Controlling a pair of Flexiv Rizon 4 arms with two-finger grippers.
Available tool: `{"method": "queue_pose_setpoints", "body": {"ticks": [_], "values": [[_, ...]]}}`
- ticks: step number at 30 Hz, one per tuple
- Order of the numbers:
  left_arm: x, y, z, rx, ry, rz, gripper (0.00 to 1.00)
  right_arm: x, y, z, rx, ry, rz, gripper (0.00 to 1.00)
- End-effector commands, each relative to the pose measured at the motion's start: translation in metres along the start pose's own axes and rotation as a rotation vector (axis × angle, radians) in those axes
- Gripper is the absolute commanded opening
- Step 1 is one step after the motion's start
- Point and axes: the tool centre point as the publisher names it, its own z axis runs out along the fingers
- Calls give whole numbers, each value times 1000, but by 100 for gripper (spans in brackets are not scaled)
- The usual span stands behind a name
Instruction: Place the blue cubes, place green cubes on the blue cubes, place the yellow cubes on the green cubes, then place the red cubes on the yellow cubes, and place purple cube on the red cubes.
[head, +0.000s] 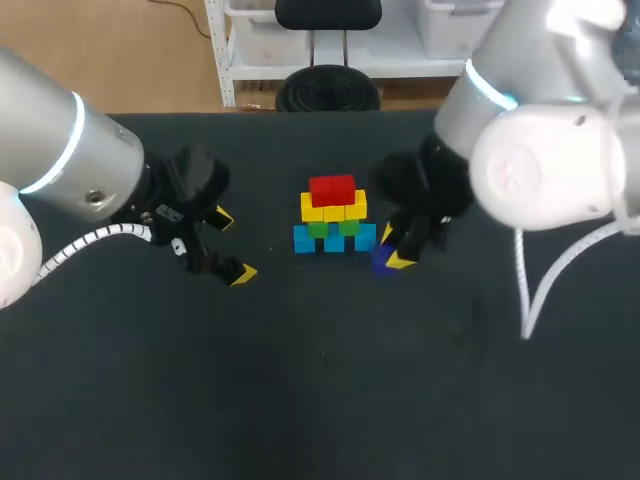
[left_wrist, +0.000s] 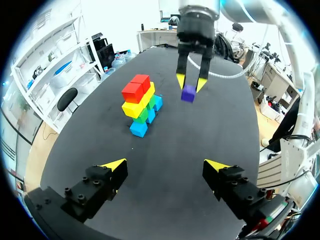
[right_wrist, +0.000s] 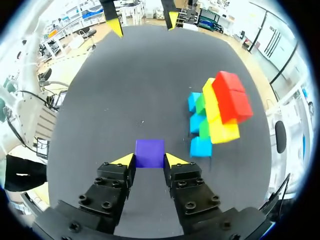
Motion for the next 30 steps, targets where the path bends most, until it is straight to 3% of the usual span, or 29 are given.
{"method": "queue_pose_setpoints", "body": {"ticks": [1, 15, 30], "values": [[0, 0, 0, -3, 1, -1, 100, 11, 7, -35, 28, 2, 10, 0], [0, 0, 0, -3, 1, -1, 100, 3, -44, -70, 144, -22, 100, 0], [0, 0, 0, -3, 1, -1, 100, -44, -90, -66, 187, -60, 35, 0]]}}
